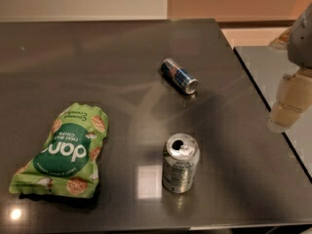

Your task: Place redbull can upright

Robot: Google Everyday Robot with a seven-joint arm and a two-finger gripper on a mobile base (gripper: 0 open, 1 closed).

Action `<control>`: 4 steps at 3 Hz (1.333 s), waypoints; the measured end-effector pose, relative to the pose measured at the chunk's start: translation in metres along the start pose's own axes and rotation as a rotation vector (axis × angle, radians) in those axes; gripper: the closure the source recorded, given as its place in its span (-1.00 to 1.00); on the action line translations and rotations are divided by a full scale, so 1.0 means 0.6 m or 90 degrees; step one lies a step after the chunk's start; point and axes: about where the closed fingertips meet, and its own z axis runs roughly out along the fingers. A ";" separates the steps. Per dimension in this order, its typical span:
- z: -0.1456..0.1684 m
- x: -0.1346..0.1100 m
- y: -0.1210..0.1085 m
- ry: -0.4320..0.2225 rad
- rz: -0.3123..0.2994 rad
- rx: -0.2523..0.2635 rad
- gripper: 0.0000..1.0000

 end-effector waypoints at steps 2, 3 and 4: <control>-0.005 -0.009 -0.005 0.002 -0.015 -0.001 -1.00; -0.005 -0.036 -0.026 0.010 -0.015 -0.016 -1.00; 0.000 -0.085 -0.054 0.015 -0.015 -0.026 -1.00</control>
Offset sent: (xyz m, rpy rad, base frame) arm 0.0062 0.0077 0.0048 -0.0229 0.0245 0.0525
